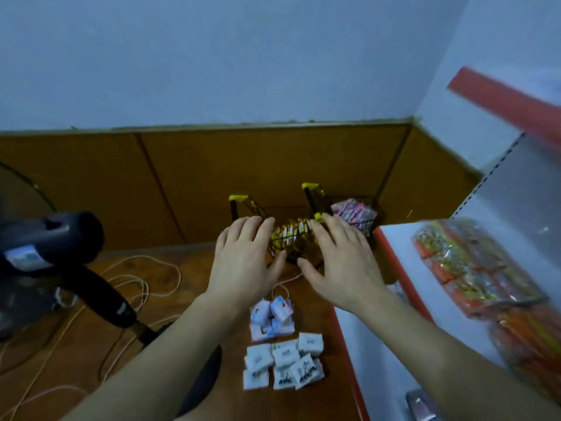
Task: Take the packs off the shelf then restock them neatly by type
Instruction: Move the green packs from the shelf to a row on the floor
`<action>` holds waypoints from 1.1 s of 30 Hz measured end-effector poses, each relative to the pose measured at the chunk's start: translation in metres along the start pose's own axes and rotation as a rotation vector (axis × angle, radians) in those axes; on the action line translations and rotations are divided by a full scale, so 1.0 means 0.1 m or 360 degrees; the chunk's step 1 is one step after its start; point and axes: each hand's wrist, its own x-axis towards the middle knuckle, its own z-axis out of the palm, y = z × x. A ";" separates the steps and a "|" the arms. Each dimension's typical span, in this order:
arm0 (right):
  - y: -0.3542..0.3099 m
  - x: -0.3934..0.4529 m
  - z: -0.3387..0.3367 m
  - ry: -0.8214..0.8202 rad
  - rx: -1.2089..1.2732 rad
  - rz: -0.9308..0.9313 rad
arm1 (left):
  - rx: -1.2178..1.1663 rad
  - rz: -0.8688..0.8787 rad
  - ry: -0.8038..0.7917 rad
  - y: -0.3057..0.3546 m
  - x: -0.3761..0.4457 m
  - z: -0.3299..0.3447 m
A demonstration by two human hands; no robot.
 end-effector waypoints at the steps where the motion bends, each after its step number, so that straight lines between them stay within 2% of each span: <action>1: 0.00 -0.04 -0.21 0.0046 0.0006 0.0017 | -0.0001 0.0024 0.0023 0.10 0.01 -0.18; 9: 0.17 -0.85 -1.86 0.0431 -0.0108 0.0155 | -0.0140 0.0281 0.0205 1.18 -0.06 -1.49; 16: 0.34 -1.85 -2.87 0.0720 -0.0367 0.0438 | -0.0375 0.0621 0.0354 2.27 -0.18 -2.13; 21: 0.38 -2.66 -3.30 0.0916 -0.0502 0.0753 | -0.0557 0.1035 0.0351 2.91 -0.35 -2.38; 25: 0.27 -3.37 -3.56 0.0971 -0.0689 0.1075 | -0.0718 0.1391 0.0331 3.40 -0.61 -2.53; 27: 0.18 -3.76 -3.64 0.0984 -0.0780 0.1250 | -0.0815 0.1550 0.0317 3.65 -0.81 -2.61; 31: -0.06 -4.60 -3.65 0.1185 -0.0953 0.1444 | -0.1004 0.1875 0.0275 4.13 -1.35 -2.72; 33: -0.23 -5.02 -3.66 0.1153 -0.1036 0.1640 | -0.1103 0.2013 0.0236 4.36 -1.69 -2.76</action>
